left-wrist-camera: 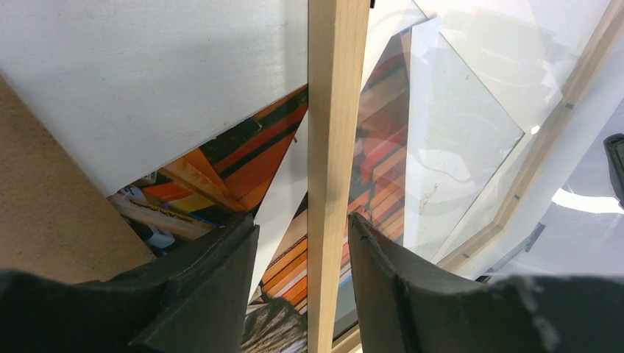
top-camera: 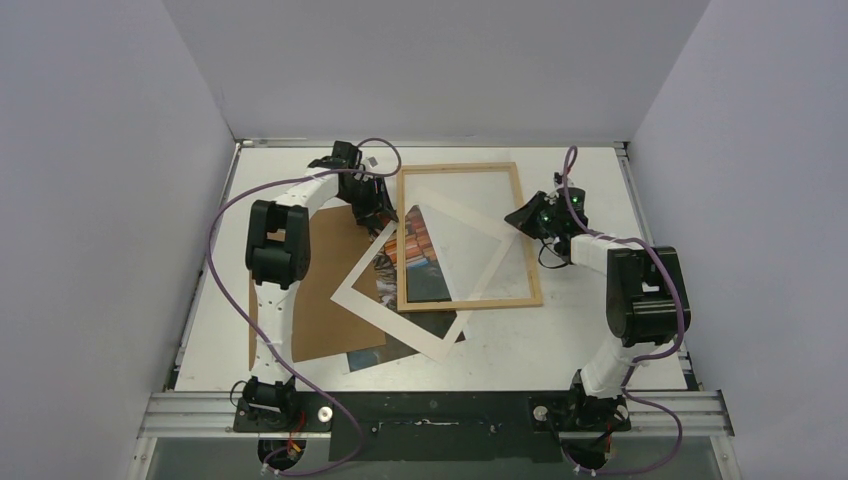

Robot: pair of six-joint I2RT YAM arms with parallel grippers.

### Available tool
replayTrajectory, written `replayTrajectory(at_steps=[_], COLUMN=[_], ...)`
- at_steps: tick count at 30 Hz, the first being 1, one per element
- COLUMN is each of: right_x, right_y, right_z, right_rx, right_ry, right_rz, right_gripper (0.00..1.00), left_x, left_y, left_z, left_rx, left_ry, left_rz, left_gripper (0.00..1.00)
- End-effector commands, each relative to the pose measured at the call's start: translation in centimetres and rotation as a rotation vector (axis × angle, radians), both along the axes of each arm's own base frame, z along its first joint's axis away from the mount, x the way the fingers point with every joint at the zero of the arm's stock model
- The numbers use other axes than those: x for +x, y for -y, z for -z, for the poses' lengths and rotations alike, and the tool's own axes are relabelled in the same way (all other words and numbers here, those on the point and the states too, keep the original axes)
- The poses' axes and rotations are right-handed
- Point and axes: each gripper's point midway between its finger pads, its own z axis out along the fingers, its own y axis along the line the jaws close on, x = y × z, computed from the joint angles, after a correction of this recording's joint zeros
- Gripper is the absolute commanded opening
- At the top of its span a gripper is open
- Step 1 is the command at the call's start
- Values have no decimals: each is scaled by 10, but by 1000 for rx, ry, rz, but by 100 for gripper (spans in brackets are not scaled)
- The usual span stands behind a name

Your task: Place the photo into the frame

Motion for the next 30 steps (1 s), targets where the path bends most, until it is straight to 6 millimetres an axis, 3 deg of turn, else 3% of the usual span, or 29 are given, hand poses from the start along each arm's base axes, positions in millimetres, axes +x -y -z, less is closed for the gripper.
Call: replayTrajectory(at_steps=[1, 19, 30], right_x=[6, 14, 19], right_y=[-4, -15, -16], right_z=[-30, -27, -45], right_rx=[45, 194, 212], right_ry=[58, -42, -56], right_rz=[-18, -61, -76], right_gripper=[0, 0, 0], left_x=[9, 7, 7], left_y=[3, -2, -3], left_z=[11, 24, 31], left_rx=[26, 59, 72], left_ry=[29, 13, 2], left_rz=[12, 18, 22], left_gripper=[47, 44, 37])
